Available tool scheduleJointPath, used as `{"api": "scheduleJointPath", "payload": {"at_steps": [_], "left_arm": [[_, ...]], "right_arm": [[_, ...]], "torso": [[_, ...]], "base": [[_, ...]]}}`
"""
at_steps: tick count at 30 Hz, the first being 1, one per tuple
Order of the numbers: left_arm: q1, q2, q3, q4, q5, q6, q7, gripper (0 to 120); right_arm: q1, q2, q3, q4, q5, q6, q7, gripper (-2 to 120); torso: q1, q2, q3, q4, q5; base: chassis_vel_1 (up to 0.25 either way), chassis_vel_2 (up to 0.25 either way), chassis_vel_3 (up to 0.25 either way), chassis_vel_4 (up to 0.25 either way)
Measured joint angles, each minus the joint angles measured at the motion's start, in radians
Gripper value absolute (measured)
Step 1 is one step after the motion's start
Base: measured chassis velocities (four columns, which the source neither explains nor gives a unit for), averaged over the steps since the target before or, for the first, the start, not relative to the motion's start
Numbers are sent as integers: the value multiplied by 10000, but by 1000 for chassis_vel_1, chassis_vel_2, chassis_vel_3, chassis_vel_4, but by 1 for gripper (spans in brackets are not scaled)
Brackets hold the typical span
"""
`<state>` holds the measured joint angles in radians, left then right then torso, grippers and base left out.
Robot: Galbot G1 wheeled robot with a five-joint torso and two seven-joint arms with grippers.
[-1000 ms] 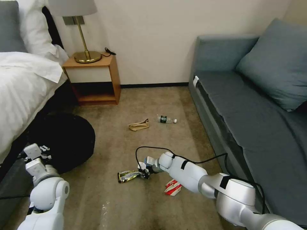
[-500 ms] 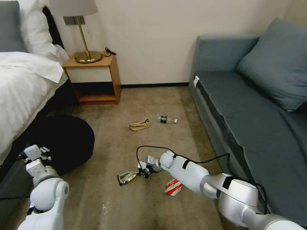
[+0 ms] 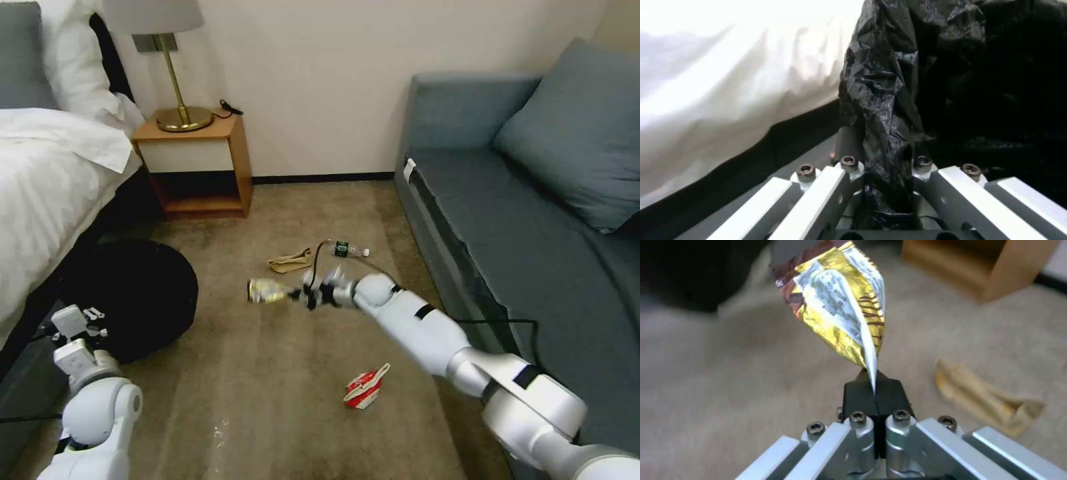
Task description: Pick up the trash bin, then pick up the garbage on the floor and place it into the trash bin.
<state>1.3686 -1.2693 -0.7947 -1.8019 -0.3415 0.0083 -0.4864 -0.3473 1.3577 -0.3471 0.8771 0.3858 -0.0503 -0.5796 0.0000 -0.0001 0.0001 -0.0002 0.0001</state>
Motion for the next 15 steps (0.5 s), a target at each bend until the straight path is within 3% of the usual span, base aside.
{"api": "scheduleJointPath", "payload": {"at_steps": [5,10,13,15], "left_arm": [[-120,74,166,88,6,-54,112,7],[-216,125,210,170,7,-55,120,7],[-308,158,295,182,-19,-32,126,7],[-310,144,337,120,-61,-7,126,7]], "right_arm": [[129,-343,-609,2026,2722,-854,932,0],[348,-193,-1154,2920,4062,-1245,1245,0],[817,775,-1924,3216,5297,-1495,1657,0],[955,1149,-2106,3022,5492,-1499,1721,0]], "torso": [[0,0,-1,-1,0],[0,1,0,1,-1],[0,0,-1,5,-2],[-1,0,-1,5,-3]], "base": [[0,0,0,0],[0,0,0,0],[0,0,0,0],[0,0,0,0]]}}
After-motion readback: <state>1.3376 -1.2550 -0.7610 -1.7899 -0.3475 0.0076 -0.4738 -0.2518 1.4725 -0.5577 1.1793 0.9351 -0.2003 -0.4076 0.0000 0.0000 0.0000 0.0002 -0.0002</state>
